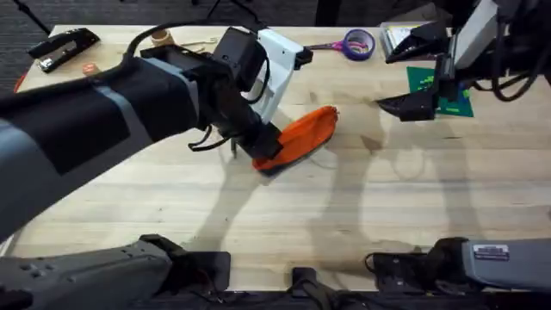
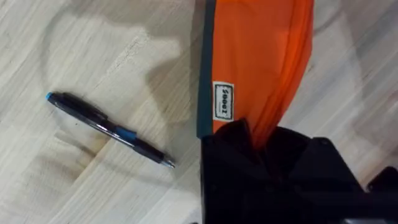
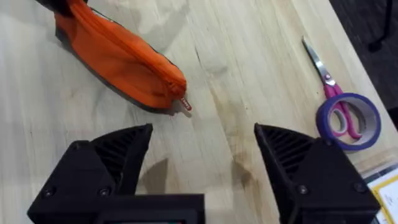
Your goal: Unzip the bag, pick up the pens from the table one at a time and place them inside, then zip the bag closed.
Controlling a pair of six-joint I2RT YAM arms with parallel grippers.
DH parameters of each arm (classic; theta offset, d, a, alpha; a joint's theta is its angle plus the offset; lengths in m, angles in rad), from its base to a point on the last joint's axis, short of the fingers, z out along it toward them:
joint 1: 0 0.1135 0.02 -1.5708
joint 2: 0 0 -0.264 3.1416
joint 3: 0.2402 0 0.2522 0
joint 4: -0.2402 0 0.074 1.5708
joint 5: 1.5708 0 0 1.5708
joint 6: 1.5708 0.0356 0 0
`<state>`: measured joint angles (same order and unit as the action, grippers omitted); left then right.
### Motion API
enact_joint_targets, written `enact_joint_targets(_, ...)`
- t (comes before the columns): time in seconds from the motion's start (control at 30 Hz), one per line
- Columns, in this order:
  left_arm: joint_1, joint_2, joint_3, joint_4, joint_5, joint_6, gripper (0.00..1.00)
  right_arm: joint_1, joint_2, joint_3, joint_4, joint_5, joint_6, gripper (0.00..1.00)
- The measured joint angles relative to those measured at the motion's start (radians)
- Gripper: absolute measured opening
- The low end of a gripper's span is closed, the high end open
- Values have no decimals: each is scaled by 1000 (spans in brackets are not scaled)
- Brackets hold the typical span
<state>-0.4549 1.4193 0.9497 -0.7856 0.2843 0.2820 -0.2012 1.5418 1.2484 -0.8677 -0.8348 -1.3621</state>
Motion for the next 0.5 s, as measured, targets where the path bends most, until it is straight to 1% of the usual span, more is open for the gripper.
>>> enact_joint_targets(0.17,0,0,0,0,0,0,45,0,16,0,-22,-9,-1,998)
enact_joint_targets(0.5,0,0,0,0,0,0,44,0,16,0,-30,26,-4,997)
